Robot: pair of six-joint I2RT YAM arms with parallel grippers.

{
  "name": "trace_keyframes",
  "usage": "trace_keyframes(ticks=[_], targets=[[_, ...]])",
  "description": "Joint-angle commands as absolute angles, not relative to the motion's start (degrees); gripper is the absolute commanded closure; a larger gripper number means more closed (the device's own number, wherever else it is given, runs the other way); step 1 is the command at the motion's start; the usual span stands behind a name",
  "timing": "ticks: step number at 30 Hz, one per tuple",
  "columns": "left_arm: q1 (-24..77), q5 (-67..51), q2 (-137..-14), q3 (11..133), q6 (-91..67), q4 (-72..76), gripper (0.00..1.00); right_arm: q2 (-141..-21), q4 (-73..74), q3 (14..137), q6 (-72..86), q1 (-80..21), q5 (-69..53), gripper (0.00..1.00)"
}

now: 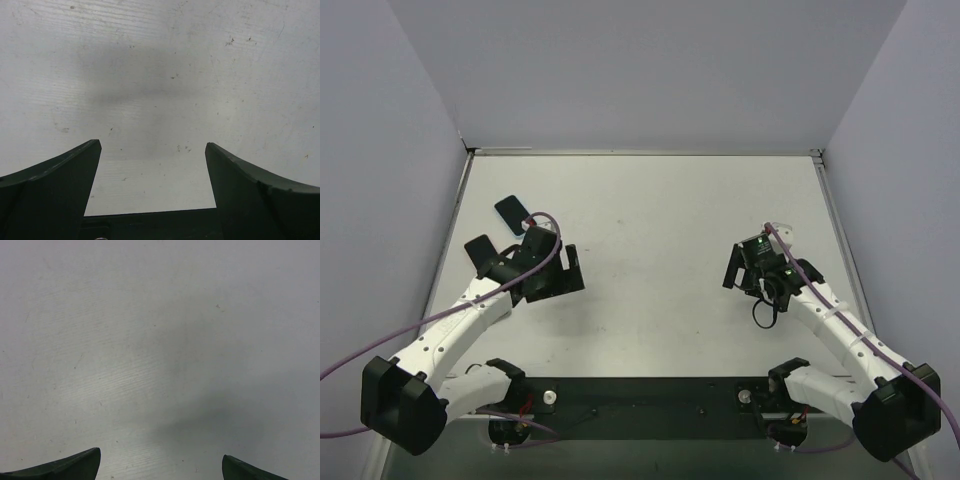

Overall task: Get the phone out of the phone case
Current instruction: Pick up the phone at the center of the board.

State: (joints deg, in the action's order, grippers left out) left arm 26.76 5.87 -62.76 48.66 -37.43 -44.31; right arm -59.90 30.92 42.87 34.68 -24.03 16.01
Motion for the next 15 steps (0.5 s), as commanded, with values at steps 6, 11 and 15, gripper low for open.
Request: trace_keyframes(ticks=[6, 11, 15], targets=[[25.7, 13.9, -70.9, 57.4, -36.1, -48.6, 0.03, -57.4, 30.3, 43.2, 33.2, -25.1, 15.5, 0.0], [19.2, 17.4, -83.8, 66.2, -34.5, -53.0, 0.02, -57.4, 30.2, 43.4, 33.4, -25.5, 14.1, 0.0], [13.3, 15.4, -94.6, 73.7, -30.9, -50.5, 0.03, -57.6, 29.5, 43.3, 33.3, -26.0, 12.0, 0.0]])
